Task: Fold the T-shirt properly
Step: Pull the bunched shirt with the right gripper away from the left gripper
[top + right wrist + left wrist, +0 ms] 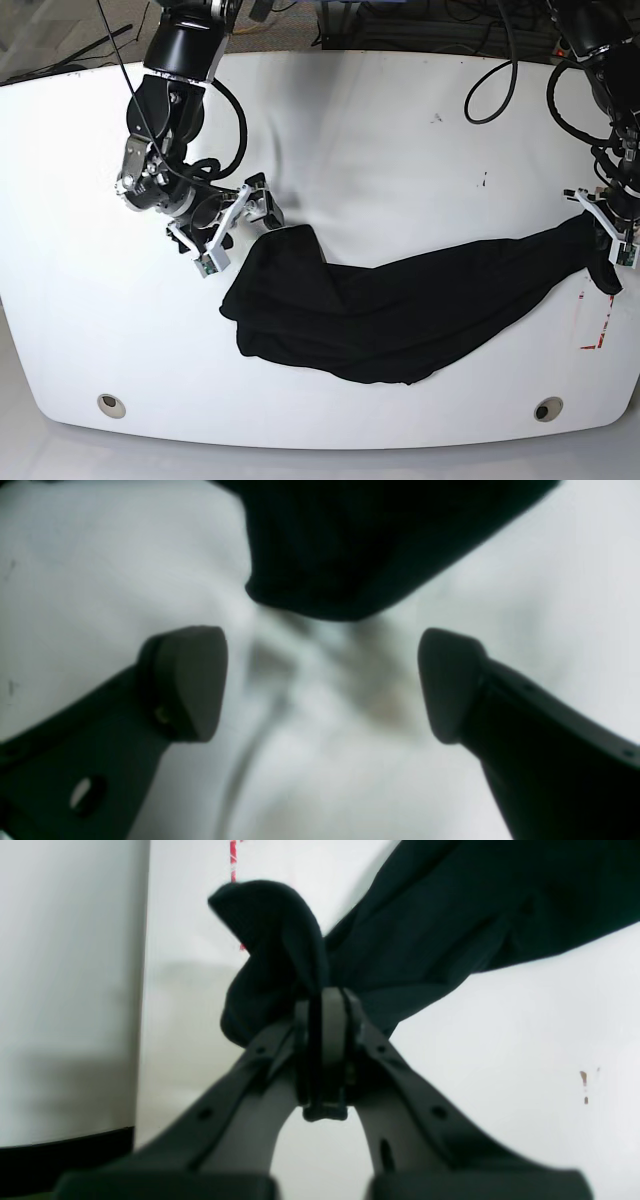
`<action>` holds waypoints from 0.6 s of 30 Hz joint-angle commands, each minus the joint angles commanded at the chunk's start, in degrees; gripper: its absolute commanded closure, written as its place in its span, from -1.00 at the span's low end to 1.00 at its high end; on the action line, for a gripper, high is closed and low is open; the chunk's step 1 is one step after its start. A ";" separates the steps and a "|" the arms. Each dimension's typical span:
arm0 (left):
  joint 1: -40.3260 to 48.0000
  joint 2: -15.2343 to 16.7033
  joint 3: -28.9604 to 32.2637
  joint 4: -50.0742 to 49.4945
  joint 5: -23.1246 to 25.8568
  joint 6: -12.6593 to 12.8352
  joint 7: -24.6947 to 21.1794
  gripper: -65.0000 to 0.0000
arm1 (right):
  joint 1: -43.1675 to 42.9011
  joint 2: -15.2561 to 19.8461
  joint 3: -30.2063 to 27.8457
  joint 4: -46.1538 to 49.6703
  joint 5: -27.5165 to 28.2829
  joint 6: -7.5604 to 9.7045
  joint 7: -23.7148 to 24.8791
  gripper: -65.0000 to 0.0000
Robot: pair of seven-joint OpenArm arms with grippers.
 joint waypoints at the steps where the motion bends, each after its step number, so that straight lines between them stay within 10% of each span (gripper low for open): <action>1: 0.00 0.00 0.00 -0.62 0.00 0.00 0.00 1.00 | 0.26 0.00 -2.11 -0.18 0.00 0.00 0.70 -0.57; 15: 0.09 0.18 0.00 -1.14 0.00 0.00 0.00 1.00 | 3.16 -1.49 -6.07 -12.31 -0.70 0.00 11.87 -0.48; 18: 0.09 0.18 0.00 -1.05 0.00 0.00 0.00 1.00 | 3.52 -0.26 -6.33 -12.75 -0.62 -3.56 12.75 -0.48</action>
